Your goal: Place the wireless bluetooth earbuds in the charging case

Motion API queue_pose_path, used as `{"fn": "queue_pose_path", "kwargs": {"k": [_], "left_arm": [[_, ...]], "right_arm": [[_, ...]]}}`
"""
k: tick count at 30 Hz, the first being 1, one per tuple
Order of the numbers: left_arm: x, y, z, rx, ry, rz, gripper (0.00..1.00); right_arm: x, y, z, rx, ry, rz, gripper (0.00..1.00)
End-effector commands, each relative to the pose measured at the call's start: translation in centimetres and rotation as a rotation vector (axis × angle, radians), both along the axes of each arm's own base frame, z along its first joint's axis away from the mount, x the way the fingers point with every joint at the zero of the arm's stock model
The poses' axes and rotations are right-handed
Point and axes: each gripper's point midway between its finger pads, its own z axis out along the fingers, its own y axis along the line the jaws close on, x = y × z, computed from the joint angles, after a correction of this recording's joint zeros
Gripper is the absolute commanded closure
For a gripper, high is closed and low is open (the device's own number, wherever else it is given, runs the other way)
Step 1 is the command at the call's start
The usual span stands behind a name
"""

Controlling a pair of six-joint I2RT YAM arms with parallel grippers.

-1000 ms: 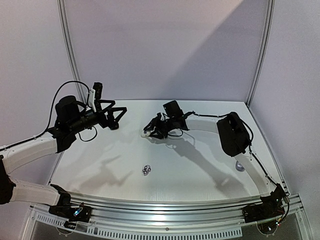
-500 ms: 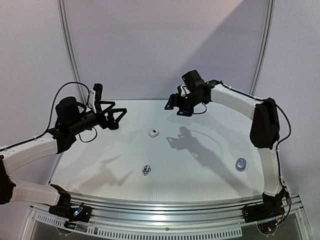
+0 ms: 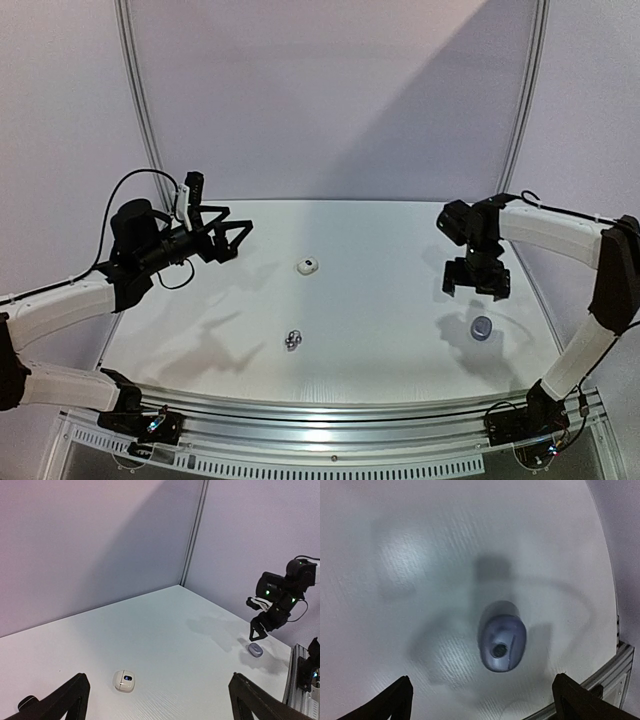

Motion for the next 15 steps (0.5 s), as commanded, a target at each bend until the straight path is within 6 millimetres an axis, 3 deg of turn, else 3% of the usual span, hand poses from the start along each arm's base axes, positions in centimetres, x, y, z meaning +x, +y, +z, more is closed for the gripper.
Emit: {"fn": "queue_pose_path", "kwargs": {"k": [1,6,12,15], "left_arm": [[-0.4,0.3,0.3,-0.012,-0.02,0.004,0.01],[-0.5,0.4,0.4,-0.011,-0.023,0.007,0.01],[-0.5,0.4,0.4,-0.007,-0.027,0.006,0.01],[-0.5,0.4,0.5,-0.007,-0.028,0.006,0.01]], "right_arm": [[-3.6,-3.1,-0.6,0.028,-0.079,-0.231,0.02],[-5.0,-3.3,-3.5,0.187,-0.116,-0.332,0.14],[-2.8,-1.7,-4.2,0.285,-0.161,-0.276,0.16],[-2.7,-2.0,-5.3,0.259,-0.111,-0.264,0.17]]}}
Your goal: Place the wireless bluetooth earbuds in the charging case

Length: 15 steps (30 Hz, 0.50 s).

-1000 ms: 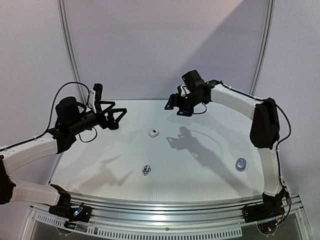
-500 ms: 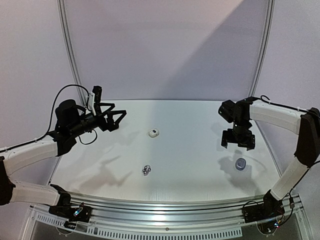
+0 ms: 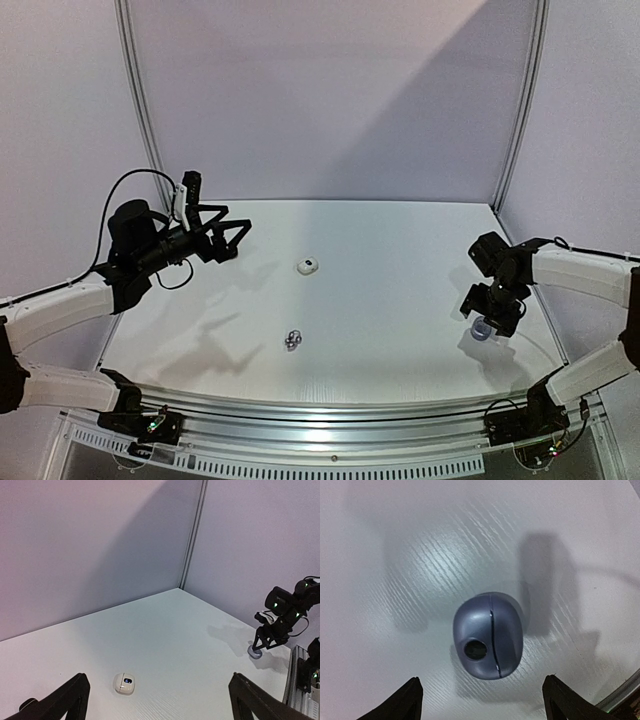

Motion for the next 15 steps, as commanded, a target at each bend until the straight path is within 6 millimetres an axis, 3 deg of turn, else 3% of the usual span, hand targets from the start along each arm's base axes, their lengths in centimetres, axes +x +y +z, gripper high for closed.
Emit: {"fn": "queue_pose_path", "kwargs": {"k": [1,5,15], "left_arm": [[-0.2,0.3,0.1,0.001,-0.014,0.006,0.01],[-0.1,0.3,0.1,0.01,-0.017,0.012,0.01],[0.1,0.2,0.0,0.011,-0.014,0.01,0.01]], "right_arm": [[1.8,0.8,-1.3,0.033,0.006,0.032,0.19],[1.2,0.8,-2.7,0.033,0.052,0.033,0.22],[1.1,0.4,-4.2,-0.001,0.074,0.074,0.32]]}}
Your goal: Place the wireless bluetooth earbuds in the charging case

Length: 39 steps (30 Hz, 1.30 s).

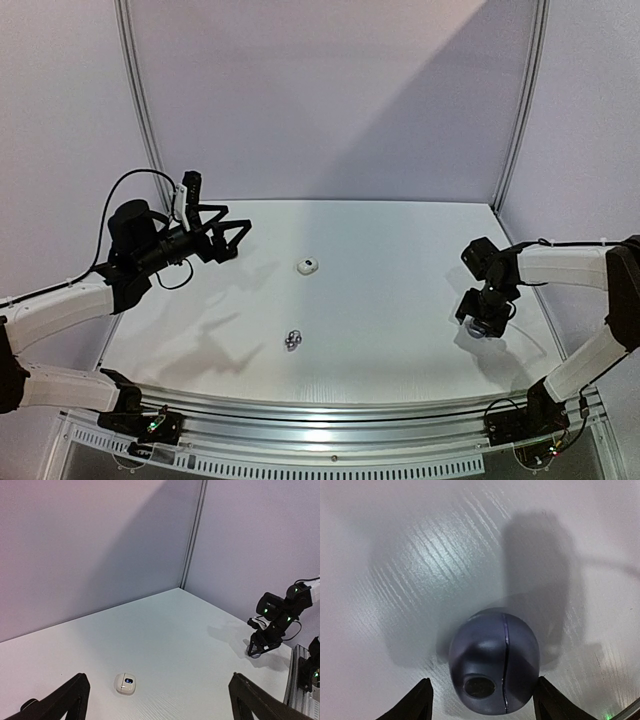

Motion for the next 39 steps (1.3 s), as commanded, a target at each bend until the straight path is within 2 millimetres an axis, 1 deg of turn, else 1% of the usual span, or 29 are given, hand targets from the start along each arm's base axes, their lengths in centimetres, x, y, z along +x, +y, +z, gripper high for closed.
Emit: {"fn": "queue_pose_path", "kwargs": {"k": [1,4,10,13,15,17,20,22,25,27,28,29,30,32,34,35,36,37,39], "left_arm": [[0.1,0.2,0.0,0.006,-0.008,0.01,0.01],[0.1,0.2,0.0,0.009,-0.007,0.01,0.01],[0.1,0.2,0.1,0.011,-0.01,0.009,0.01],[0.1,0.2,0.0,0.01,-0.006,0.009,0.01],[0.1,0.2,0.0,0.01,-0.007,0.009,0.01],[0.1,0.2,-0.1,0.011,-0.005,0.009,0.01],[0.1,0.2,-0.1,0.009,-0.005,0.009,0.01],[0.1,0.2,0.1,0.006,-0.008,0.008,0.01],[0.0,0.2,0.2,0.003,-0.009,0.004,0.01],[-0.2,0.1,0.3,0.0,-0.009,-0.005,0.01],[-0.3,0.0,0.3,-0.002,-0.009,-0.014,0.01],[-0.4,-0.2,0.4,-0.007,-0.008,-0.025,0.01],[-0.6,-0.3,0.6,-0.012,-0.008,-0.039,0.01],[-1.1,-0.8,1.3,-0.035,-0.005,-0.083,0.01],[-2.1,-1.5,2.4,-0.065,-0.016,-0.155,0.01],[-2.8,-2.0,2.8,-0.078,-0.02,-0.205,0.01],[-3.7,-2.6,3.3,-0.089,-0.023,-0.274,0.01],[-4.4,-3.0,3.8,-0.096,-0.029,-0.32,0.01],[-5.3,-3.6,4.6,-0.1,-0.04,-0.394,0.01]], "right_arm": [[-0.4,-0.5,-1.5,-0.028,0.033,0.029,0.33],[-0.5,-0.4,-2.2,-0.024,0.042,0.039,0.36],[0.0,-0.3,-2.5,-0.026,0.029,0.07,0.42],[-0.1,-0.3,-2.6,-0.031,0.033,0.088,0.53],[0.0,-0.2,-2.5,-0.024,0.031,0.1,0.62],[0.3,0.0,-2.2,-0.022,0.023,0.124,0.67],[1.3,0.2,-1.3,-0.034,-0.007,0.172,0.72],[2.3,0.3,-0.1,-0.047,-0.041,0.205,0.73],[4.1,0.6,2.4,-0.078,-0.117,0.273,0.74],[5.5,1.4,4.6,-0.111,-0.183,0.342,0.75],[6.4,2.1,6.1,-0.129,-0.227,0.381,0.75],[7.4,3.6,8.0,-0.15,-0.283,0.447,0.75],[8.1,4.9,9.7,-0.188,-0.329,0.527,0.75],[9.4,8.1,13.4,-0.251,-0.437,0.656,0.75],[10.4,12.5,17.7,-0.301,-0.577,0.801,0.75],[10.6,14.9,19.5,-0.315,-0.643,0.864,0.75],[10.7,17.2,21.8,-0.332,-0.723,0.933,0.76],[10.5,19.7,23.7,-0.366,-0.791,1.02,0.76],[10.0,24.0,26.7,-0.417,-0.904,1.143,0.77]]}}
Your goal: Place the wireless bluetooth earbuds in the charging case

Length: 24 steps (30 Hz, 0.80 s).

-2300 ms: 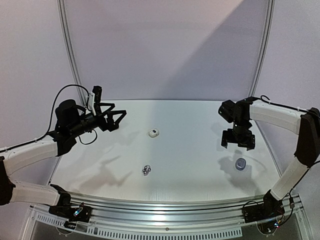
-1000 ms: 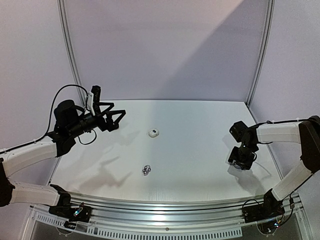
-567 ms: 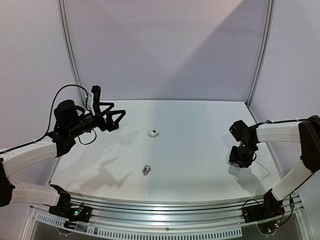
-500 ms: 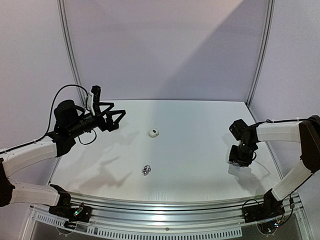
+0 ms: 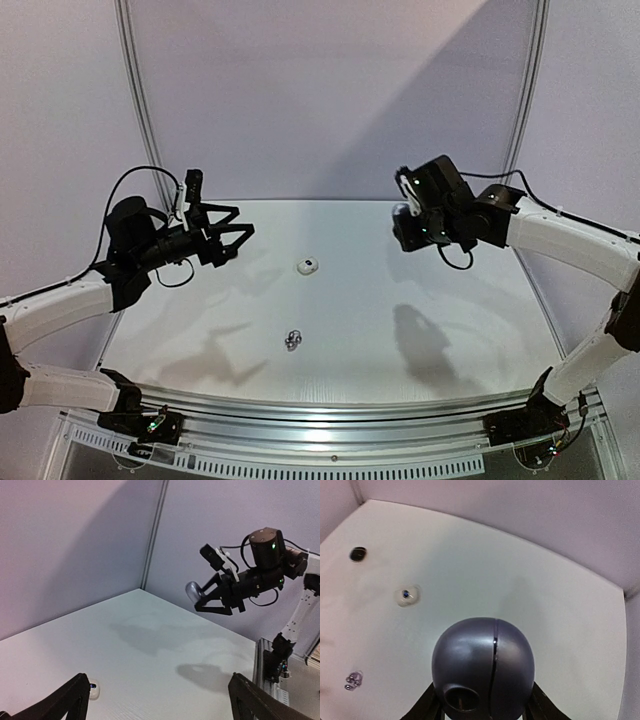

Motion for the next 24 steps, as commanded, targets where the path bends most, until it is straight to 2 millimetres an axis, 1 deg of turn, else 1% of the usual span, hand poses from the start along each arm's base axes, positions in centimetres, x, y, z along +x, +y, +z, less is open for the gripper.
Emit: {"fn": "queue_pose_path", "kwargs": {"k": [1,2,4,5,6,7,8,9,10,13,16,17,19,21,22,24], "left_arm": [[-2.9,-1.6,3.8,-0.051,-0.062,-0.216,0.01],[-3.2,-1.8,4.1,-0.048,-0.063,-0.24,0.01],[-3.8,-2.2,4.6,-0.041,-0.058,-0.295,0.01],[-4.2,-2.5,4.8,-0.037,-0.055,-0.329,0.01],[-4.5,-2.6,5.2,-0.034,-0.059,-0.353,0.01],[-4.7,-2.7,5.2,-0.028,-0.057,-0.371,0.01],[-4.8,-2.8,5.3,-0.023,-0.055,-0.384,0.01],[-4.9,-2.8,5.4,-0.021,-0.053,-0.392,0.01],[-5.0,-2.9,5.5,-0.019,-0.053,-0.396,0.01],[-4.5,-2.9,5.2,-0.012,-0.034,-0.372,0.01],[-3.2,-2.7,4.6,-0.003,-0.001,-0.304,0.04],[-2.9,-2.7,4.5,-0.001,0.003,-0.286,0.05],[-2.5,-2.7,4.5,-0.002,0.005,-0.269,0.13],[-2.7,-2.8,4.6,-0.003,0.001,-0.276,0.26],[-2.7,-2.8,4.6,-0.004,-0.002,-0.278,0.29],[-2.8,-2.9,4.8,-0.007,-0.012,-0.282,0.32]], "right_arm": [[-0.2,8.5,7.5,-0.174,-0.331,0.29,0.77],[-0.7,10.2,8.8,-0.207,-0.382,0.351,0.78],[-1.6,13.4,9.6,-0.25,-0.441,0.44,0.78],[-2.0,14.8,9.8,-0.294,-0.472,0.493,0.78],[-2.5,16.3,9.6,-0.325,-0.489,0.531,0.78],[-3.0,17.6,10.1,-0.354,-0.519,0.569,0.78],[-3.5,18.9,10.1,-0.375,-0.536,0.607,0.78],[-4.0,19.9,10.3,-0.402,-0.559,0.649,0.78],[-4.5,21.2,10.0,-0.422,-0.572,0.686,0.79],[-5.4,23.7,10.4,-0.435,-0.617,0.748,0.79],[-6.4,25.4,11.2,-0.426,-0.665,0.797,0.79],[-6.6,25.9,11.2,-0.424,-0.672,0.814,0.79],[-7.0,26.4,11.1,-0.42,-0.675,0.838,0.79],[-7.2,26.6,10.8,-0.418,-0.672,0.852,0.79],[-7.3,26.7,10.9,-0.415,-0.673,0.86,0.79],[-7.8,27.1,10.7,-0.408,-0.669,0.893,0.79]]}}
